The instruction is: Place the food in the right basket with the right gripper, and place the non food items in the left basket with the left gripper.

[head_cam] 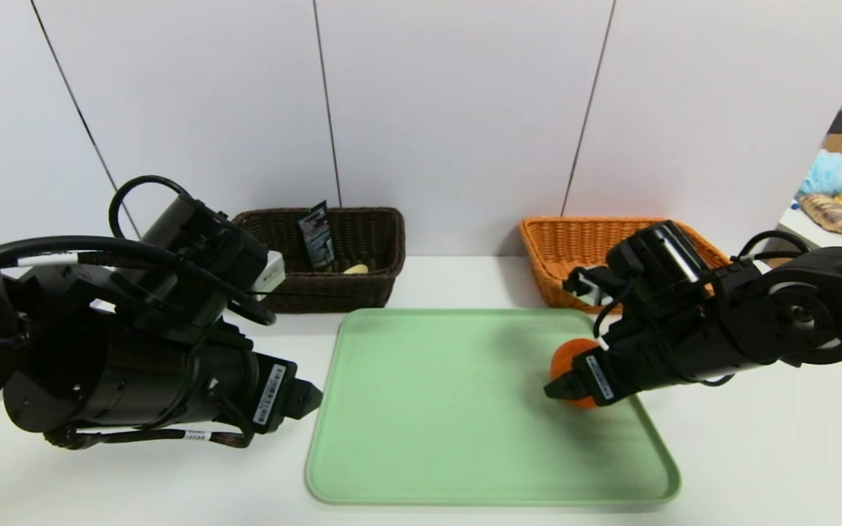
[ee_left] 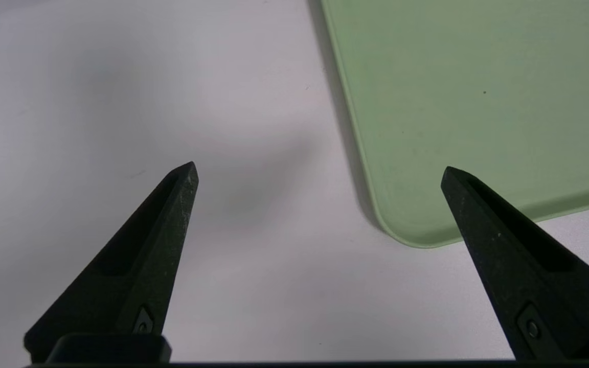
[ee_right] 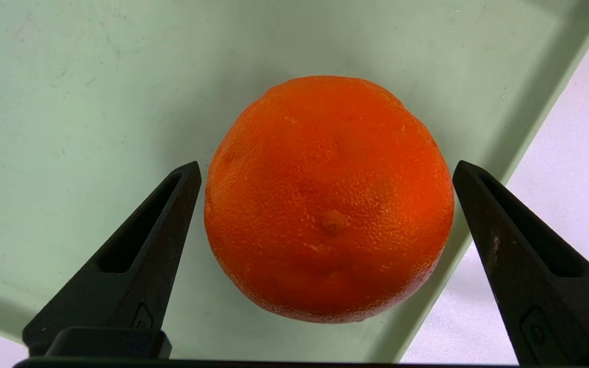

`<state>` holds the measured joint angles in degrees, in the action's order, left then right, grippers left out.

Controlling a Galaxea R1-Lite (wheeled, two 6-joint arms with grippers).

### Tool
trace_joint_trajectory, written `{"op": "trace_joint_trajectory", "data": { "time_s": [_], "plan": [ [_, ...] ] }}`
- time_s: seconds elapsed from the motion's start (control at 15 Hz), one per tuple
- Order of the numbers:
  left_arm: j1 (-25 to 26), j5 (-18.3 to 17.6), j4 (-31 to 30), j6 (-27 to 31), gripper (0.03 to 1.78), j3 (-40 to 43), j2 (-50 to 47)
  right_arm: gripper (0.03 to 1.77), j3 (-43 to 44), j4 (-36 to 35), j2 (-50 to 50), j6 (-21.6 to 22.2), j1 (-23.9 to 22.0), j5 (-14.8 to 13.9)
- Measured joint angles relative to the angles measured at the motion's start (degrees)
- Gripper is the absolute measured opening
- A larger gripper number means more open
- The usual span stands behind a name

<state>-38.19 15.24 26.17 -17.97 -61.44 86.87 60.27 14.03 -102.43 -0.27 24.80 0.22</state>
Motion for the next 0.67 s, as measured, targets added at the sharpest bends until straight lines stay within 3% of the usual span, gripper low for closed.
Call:
{"op": "trace_joint_trajectory", "data": {
  "time_s": [0.53, 0.67],
  "plan": [
    [0.05, 0.05, 0.0, 0.0, 1.69, -0.1, 0.1, 1.7, -0.51, -0.23, 0.22, -0.06, 0.37, -0.04],
    [0.05, 0.02, 0.01, -0.02, 1.69, -0.07, 0.1, 1.35, -0.51, -0.21, 0.28, -0.04, 0.41, -0.06]
  ]
}}
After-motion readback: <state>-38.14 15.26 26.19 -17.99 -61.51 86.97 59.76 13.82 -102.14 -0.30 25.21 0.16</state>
